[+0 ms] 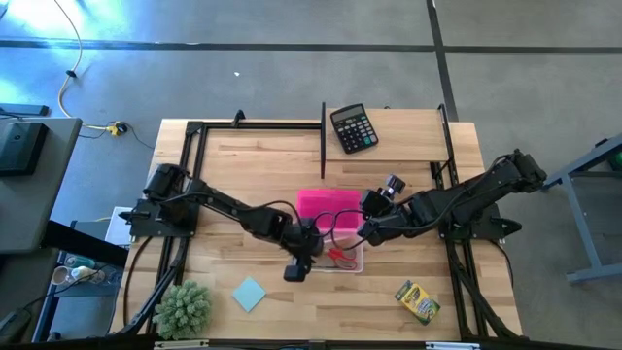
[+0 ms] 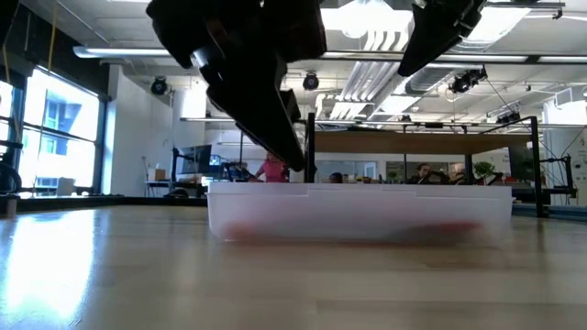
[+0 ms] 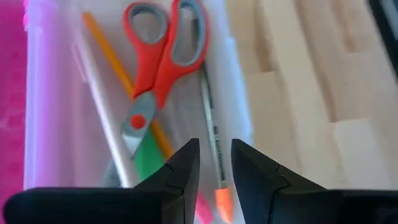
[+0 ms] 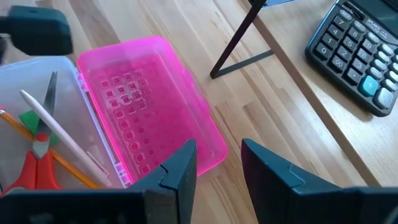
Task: Pack school essentials
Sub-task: Put the white pen into the supply box
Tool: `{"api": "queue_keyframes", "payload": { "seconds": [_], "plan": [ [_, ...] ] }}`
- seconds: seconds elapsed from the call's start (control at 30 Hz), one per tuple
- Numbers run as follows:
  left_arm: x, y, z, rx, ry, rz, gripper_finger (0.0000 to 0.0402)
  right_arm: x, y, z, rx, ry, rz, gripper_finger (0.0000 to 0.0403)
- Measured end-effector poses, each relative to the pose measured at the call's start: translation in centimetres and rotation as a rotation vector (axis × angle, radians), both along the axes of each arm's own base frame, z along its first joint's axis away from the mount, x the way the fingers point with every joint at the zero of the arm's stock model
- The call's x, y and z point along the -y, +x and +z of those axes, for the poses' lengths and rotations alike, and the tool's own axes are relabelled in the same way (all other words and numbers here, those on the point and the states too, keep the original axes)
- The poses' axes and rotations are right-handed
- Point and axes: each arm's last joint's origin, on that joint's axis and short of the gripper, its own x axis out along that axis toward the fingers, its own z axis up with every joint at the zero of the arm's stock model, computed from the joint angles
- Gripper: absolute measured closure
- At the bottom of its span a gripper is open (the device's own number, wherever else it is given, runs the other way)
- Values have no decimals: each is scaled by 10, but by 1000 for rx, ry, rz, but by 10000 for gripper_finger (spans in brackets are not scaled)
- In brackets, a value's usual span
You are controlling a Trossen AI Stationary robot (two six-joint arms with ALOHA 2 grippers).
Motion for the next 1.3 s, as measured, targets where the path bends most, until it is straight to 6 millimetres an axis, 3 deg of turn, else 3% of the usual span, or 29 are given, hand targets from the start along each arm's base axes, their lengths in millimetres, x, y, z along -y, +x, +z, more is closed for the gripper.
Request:
{"api": "queue_keyframes", "payload": {
  "seconds": [0.43, 0.67, 0.97, 1.3],
  "plan": [
    [-26, -2, -5, -68, -23, 97, 332, 0, 0, 0, -3, -3, 5, 284],
    [-23, -2, -5, -67, -15, 93, 338, 0, 0, 0, -3, -4, 5, 284],
    [-6, -2, -5, -52, -4, 30, 339, 0, 0, 0, -3, -4, 5, 284],
    [-19, -1, -24, -130, 7, 87, 339, 0, 0, 1, 5, -1, 3, 284]
  ]
}}
